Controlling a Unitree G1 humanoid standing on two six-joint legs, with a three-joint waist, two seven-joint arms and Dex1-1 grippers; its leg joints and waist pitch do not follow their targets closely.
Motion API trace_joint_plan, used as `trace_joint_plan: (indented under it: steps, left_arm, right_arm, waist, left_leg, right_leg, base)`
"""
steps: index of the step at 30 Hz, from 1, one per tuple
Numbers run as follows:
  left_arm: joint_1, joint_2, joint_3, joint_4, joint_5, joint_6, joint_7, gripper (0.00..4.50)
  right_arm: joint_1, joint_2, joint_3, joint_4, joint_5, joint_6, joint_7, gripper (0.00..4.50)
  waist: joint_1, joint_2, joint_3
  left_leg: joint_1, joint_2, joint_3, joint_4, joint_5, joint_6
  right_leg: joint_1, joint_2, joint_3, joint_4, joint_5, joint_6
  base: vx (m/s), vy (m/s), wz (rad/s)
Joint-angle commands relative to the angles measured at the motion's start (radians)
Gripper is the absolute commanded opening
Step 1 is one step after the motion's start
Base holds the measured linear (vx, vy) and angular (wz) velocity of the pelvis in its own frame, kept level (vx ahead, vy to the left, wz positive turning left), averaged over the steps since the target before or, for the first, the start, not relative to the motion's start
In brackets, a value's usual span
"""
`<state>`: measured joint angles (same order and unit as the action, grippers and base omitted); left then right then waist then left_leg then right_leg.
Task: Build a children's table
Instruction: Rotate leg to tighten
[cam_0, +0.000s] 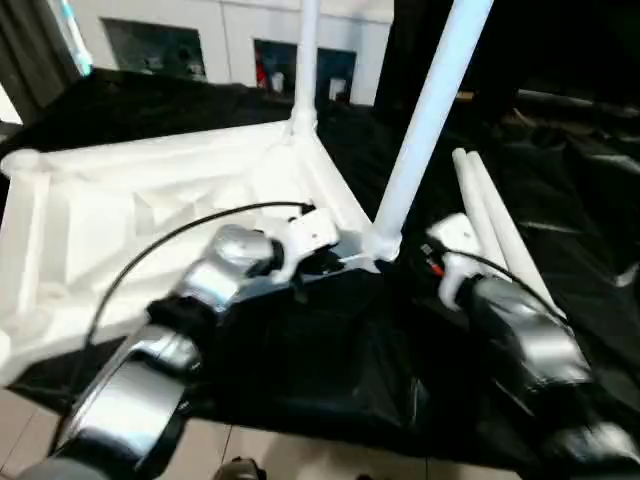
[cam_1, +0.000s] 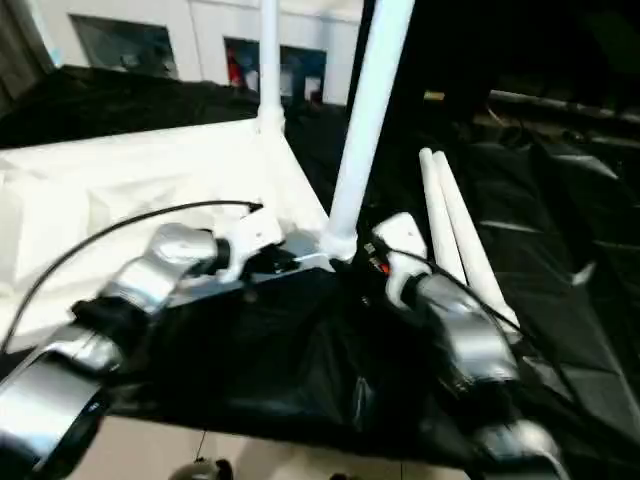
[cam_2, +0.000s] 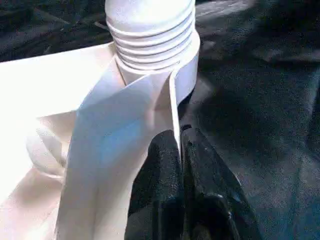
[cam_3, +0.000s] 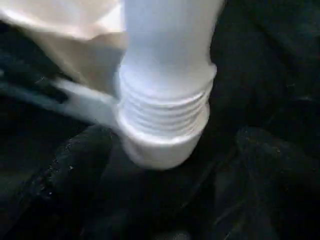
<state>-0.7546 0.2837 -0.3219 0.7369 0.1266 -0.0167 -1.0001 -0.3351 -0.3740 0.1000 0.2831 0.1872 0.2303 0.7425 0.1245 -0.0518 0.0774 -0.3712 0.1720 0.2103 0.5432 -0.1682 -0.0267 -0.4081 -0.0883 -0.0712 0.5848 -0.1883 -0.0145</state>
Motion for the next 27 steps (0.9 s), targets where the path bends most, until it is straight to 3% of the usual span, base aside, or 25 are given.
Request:
trace_joint_plan:
  steps: [1, 4, 6, 9, 11, 12, 13, 14, 20, 22, 23, 26, 27]
  left_arm:
    - [0.058, 0.009, -0.055, -0.035, 0.004, -0.011, -0.083, 0.0]
    - [0.091, 0.041, -0.062, -0.108, -0.012, -0.013, -0.133, 0.0]
    - [0.105, 0.055, -0.065, -0.137, -0.021, -0.013, -0.157, 0.0]
    - [0.144, 0.095, -0.073, -0.226, -0.04, 0.008, -0.215, 0.0]
    - [0.149, 0.1, -0.073, -0.238, -0.041, 0.011, -0.219, 0.0]
    - [0.159, 0.108, -0.073, -0.256, -0.041, 0.018, -0.229, 0.0]
    - [0.161, 0.11, -0.073, -0.26, -0.041, 0.02, -0.23, 0.0]
    - [0.166, 0.114, -0.074, -0.268, -0.04, 0.025, -0.232, 0.0]
    - [0.179, 0.122, -0.077, -0.303, -0.041, 0.049, -0.235, 0.0]
    - [0.183, 0.125, -0.079, -0.315, -0.042, 0.058, -0.235, 0.0]
    - [0.183, 0.126, -0.08, -0.316, -0.041, 0.059, -0.234, 0.0]
    - [0.184, 0.128, -0.082, -0.319, -0.039, 0.063, -0.232, 0.0]
    - [0.185, 0.129, -0.082, -0.323, -0.039, 0.067, -0.232, 0.0]
  right_arm:
    - [0.032, -0.04, 0.038, -0.091, 0.029, 0.025, 0.097, 4.48]
    - [0.053, -0.068, 0.048, -0.138, 0.018, 0.039, 0.123, 4.48]
    - [0.054, -0.074, 0.049, -0.145, 0.015, 0.038, 0.129, 4.48]
    - [0.031, -0.08, 0.042, -0.143, 0.005, 0.041, 0.118, 4.48]
    - [0.03, -0.084, 0.043, -0.147, 0.008, 0.046, 0.12, 4.48]
    - [0.018, -0.089, 0.047, -0.139, -0.001, 0.043, 0.114, 4.48]
    - [0.016, -0.089, 0.046, -0.138, -0.004, 0.043, 0.112, 4.48]
    - [0.012, -0.089, 0.045, -0.138, -0.007, 0.046, 0.111, 4.48]
    - [0.01, -0.086, 0.061, -0.128, 0.0, 0.045, 0.144, 4.48]
    - [0.006, -0.077, 0.062, -0.116, 0.008, 0.041, 0.144, 4.48]
    - [0.003, -0.073, 0.061, -0.111, 0.009, 0.039, 0.141, 4.21]
    - [-0.009, -0.057, 0.062, -0.092, 0.012, 0.03, 0.139, 4.1]
    - [-0.01, -0.053, 0.063, -0.088, 0.01, 0.027, 0.142, 3.88]
  waist:
    - [0.003, -0.007, -0.084]
    - [0.001, -0.005, -0.075]
    - [-0.003, -0.002, -0.069]
    - [-0.013, -0.001, -0.062]
    - [-0.013, 0.001, -0.065]
    - [-0.012, -0.007, -0.067]
    - [-0.013, -0.007, -0.068]
    - [-0.014, -0.007, -0.07]
    - [-0.01, -0.014, -0.08]
    - [-0.009, -0.014, -0.08]
    - [-0.009, -0.014, -0.079]
    - [-0.01, -0.011, -0.078]
    - [-0.01, -0.01, -0.077]
  left_leg:
    - [0.009, 0.063, -0.026, -0.025, -0.003, 0.164]
    - [0.012, 0.072, -0.027, -0.03, -0.078, 0.132]
    - [0.018, 0.077, -0.031, -0.041, -0.165, 0.072]
    - [0.026, 0.079, -0.035, -0.051, -0.259, 0.008]
    - [0.03, 0.078, -0.035, -0.049, -0.272, -0.007]
    - [0.032, 0.078, -0.033, -0.047, -0.262, -0.008]
    - [0.028, 0.077, -0.034, -0.047, -0.248, -0.005]
    - [0.022, 0.074, -0.034, -0.045, -0.222, 0.0]
    - [0.017, 0.067, -0.029, -0.027, -0.093, 0.061]
    - [0.017, 0.066, -0.028, -0.025, -0.096, 0.068]
    - [0.016, 0.066, -0.028, -0.024, -0.104, 0.068]
    - [0.016, 0.067, -0.03, -0.026, -0.138, 0.052]
    - [0.017, 0.067, -0.031, -0.027, -0.156, 0.041]
  right_leg:
    - [0.067, -0.079, 0.053, -0.019, 0.285, -0.28]
    - [0.06, -0.078, 0.052, -0.031, 0.089, -0.265]
    - [0.054, -0.08, 0.055, -0.046, -0.095, -0.242]
    - [0.046, -0.081, 0.058, -0.06, -0.257, -0.207]
    - [0.043, -0.081, 0.059, -0.062, -0.269, -0.195]
    - [0.042, -0.08, 0.06, -0.059, -0.249, -0.195]
    - [0.045, -0.081, 0.059, -0.055, -0.233, -0.197]
    - [0.049, -0.08, 0.058, -0.051, -0.204, -0.195]
    - [0.056, -0.076, 0.057, -0.027, -0.022, -0.23]
    - [0.057, -0.076, 0.057, -0.026, -0.02, -0.237]
    - [0.057, -0.077, 0.057, -0.028, -0.034, -0.238]
    - [0.056, -0.077, 0.056, -0.033, -0.091, -0.232]
    - [0.055, -0.077, 0.056, -0.035, -0.122, -0.225]
  base:
    - [0.0, 0.0, 0.0]
    - [0.0, 0.0, 0.0]
    - [0.0, 0.0, 0.0]
    - [0.0, 0.0, 0.0]
    - [0.0, 0.0, 0.0]
    - [0.0, 0.0, 0.0]
    - [0.0, 0.0, 0.0]
    - [0.0, 0.0, 0.0]
    - [0.0, 0.0, 0.0]
    - [0.0, 0.0, 0.0]
    - [0.0, 0.0, 0.0]
    - [0.0, 0.0, 0.0]
    - [0.0, 0.0, 0.0]
